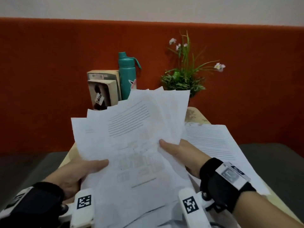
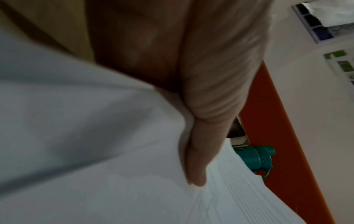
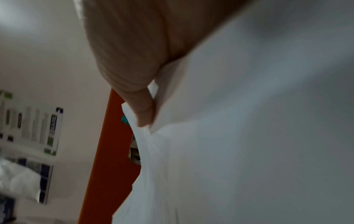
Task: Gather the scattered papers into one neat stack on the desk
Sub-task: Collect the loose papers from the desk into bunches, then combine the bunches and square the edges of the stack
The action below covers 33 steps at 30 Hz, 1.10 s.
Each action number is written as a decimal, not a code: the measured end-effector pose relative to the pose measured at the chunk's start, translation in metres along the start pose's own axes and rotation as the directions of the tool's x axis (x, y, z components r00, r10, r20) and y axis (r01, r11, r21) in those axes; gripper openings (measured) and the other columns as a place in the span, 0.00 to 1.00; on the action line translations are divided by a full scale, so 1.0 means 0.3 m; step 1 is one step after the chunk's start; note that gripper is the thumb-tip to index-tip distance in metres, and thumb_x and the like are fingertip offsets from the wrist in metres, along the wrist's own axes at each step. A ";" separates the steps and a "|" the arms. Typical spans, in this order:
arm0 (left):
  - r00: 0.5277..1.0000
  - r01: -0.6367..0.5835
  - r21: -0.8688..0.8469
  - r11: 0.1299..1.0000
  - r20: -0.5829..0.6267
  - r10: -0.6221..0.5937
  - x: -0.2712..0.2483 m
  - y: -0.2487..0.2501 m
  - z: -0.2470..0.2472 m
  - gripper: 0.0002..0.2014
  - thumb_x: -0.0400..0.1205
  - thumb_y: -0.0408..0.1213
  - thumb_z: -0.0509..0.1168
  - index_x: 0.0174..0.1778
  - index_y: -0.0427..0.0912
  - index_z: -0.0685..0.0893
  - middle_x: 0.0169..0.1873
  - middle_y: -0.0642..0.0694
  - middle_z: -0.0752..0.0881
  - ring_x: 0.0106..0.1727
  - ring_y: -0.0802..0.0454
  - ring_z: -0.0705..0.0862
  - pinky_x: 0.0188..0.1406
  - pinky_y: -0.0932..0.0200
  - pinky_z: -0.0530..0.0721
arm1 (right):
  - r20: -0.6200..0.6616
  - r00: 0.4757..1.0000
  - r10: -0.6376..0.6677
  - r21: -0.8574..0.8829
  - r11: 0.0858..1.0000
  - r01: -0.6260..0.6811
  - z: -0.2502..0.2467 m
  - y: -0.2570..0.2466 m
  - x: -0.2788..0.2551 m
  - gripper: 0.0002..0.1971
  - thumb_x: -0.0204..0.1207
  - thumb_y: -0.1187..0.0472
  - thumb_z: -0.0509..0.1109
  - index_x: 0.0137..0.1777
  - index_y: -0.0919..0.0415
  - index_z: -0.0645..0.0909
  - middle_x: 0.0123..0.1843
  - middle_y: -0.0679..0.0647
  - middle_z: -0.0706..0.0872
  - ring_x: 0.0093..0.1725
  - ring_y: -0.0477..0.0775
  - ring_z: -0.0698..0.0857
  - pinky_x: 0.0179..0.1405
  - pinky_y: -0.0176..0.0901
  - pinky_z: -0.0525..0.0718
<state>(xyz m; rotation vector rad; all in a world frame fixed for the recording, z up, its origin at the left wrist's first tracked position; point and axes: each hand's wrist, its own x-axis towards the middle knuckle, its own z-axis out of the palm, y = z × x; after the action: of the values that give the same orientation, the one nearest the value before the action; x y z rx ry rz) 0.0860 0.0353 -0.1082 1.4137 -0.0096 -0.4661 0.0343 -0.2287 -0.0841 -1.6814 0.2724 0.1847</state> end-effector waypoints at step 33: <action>0.992 0.113 -0.059 0.992 -0.041 -0.116 -0.063 -0.030 -0.214 0.22 0.59 0.29 0.75 0.51 0.33 0.88 0.41 0.31 0.93 0.33 0.33 0.93 0.25 0.43 0.89 | -0.494 0.795 0.352 -0.657 0.448 -0.606 -0.449 0.048 0.039 0.20 0.67 0.48 0.81 0.29 0.59 0.75 0.32 0.54 0.80 0.36 0.55 0.80 0.47 0.50 0.80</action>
<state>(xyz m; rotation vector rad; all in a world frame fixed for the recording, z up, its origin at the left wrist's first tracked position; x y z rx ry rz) 0.0840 0.1013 -0.1228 1.3732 0.1208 -0.5258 0.0366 -0.3646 -0.0839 -2.5071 1.0476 0.5680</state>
